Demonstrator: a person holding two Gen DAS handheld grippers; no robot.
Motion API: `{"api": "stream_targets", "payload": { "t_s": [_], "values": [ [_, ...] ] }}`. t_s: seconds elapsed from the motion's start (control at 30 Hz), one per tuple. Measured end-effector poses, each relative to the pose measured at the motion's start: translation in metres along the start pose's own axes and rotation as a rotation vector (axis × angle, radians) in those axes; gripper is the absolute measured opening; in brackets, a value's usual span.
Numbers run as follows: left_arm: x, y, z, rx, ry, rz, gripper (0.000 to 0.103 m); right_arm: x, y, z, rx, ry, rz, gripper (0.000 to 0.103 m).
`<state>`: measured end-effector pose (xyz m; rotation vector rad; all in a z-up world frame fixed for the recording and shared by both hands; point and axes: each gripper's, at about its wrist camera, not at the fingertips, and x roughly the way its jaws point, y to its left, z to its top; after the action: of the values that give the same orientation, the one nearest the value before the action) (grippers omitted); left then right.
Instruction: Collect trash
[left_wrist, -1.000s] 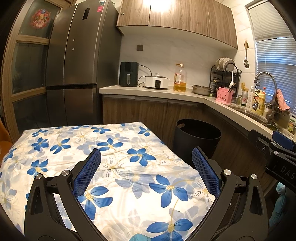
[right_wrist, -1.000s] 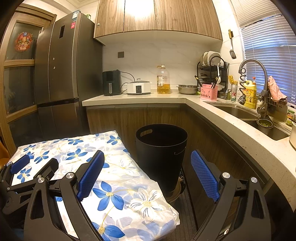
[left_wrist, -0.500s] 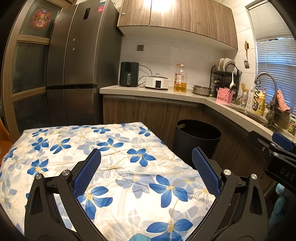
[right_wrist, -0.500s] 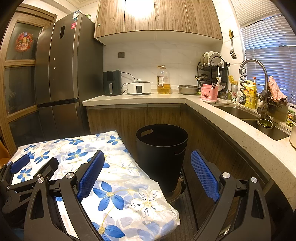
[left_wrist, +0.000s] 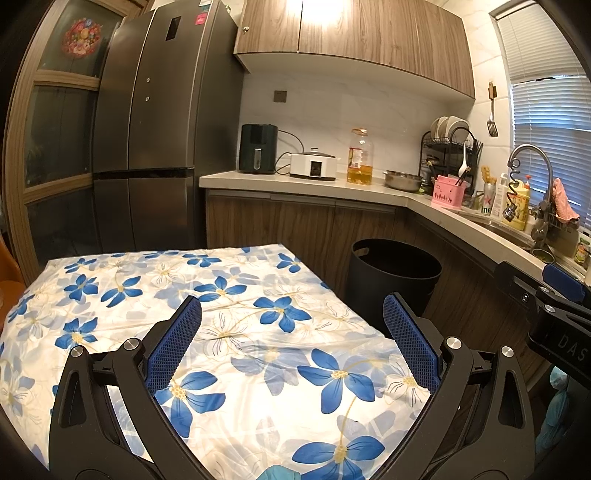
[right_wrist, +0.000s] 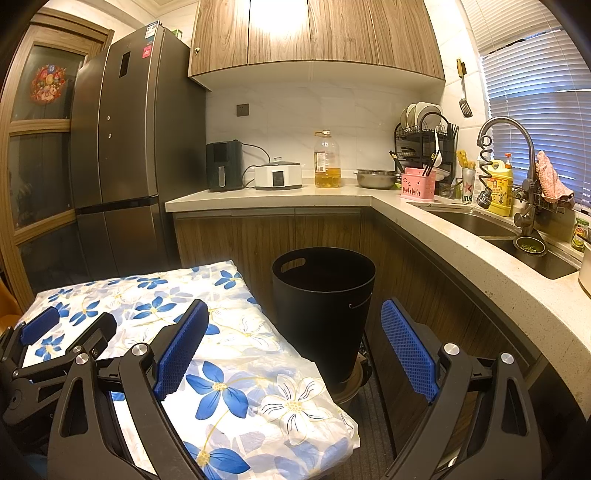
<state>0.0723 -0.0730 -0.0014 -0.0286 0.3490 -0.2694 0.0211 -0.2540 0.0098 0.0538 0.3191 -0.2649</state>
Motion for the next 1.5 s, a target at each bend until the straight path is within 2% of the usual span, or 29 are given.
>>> {"api": "stream_targets", "payload": {
  "t_s": [1.1,1.3,1.5],
  "values": [
    [-0.001,0.002,0.006,-0.001,0.013,-0.001,0.097,0.002,-0.001,-0.001,0.004,0.0,0.004,0.091],
    [-0.002,-0.003,0.012,0.018,-0.002,0.02,0.097,0.003,0.0,-0.001,0.007,0.004,0.003,0.091],
    [0.005,-0.005,0.008,0.008,0.02,0.052,0.097,0.003,0.001,-0.001,0.008,0.004,0.002,0.091]
  ]
}}
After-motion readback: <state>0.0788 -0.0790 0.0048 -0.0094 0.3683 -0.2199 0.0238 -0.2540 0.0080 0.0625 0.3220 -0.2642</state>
